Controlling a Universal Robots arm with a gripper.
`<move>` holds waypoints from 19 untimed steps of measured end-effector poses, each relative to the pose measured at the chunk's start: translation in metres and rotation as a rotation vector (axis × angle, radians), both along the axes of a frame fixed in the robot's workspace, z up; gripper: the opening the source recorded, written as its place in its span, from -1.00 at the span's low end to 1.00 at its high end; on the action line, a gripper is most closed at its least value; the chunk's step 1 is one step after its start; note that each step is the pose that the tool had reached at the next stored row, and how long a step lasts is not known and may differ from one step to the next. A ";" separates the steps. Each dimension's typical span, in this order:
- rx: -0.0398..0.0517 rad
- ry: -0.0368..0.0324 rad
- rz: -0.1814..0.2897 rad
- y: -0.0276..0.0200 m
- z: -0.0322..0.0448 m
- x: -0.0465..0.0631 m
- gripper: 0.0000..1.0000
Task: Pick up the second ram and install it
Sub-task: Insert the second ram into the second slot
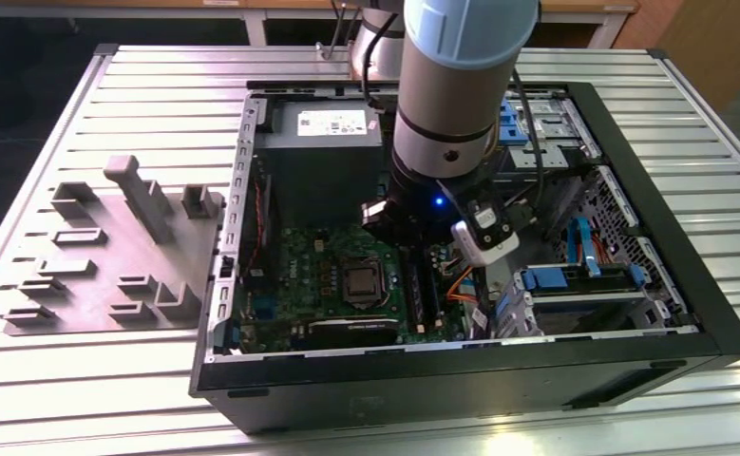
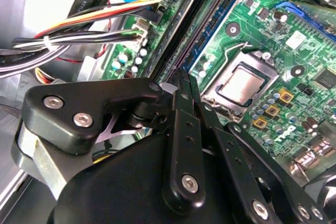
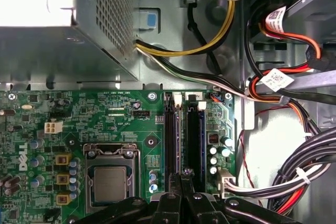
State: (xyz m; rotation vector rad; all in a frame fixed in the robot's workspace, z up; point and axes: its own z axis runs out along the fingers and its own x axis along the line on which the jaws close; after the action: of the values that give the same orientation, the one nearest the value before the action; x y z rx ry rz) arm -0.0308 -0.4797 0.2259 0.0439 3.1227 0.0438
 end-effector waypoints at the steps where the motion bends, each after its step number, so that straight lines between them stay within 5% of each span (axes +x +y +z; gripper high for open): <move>1: -0.0001 0.0000 0.000 0.0000 -0.0002 0.000 -0.77; 19: 0.0009 0.0000 -0.001 0.0000 -0.0058 0.000 -0.77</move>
State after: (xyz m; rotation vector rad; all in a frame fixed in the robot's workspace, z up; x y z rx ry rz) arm -0.0308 -0.4797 0.2201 0.0459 3.1226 0.0453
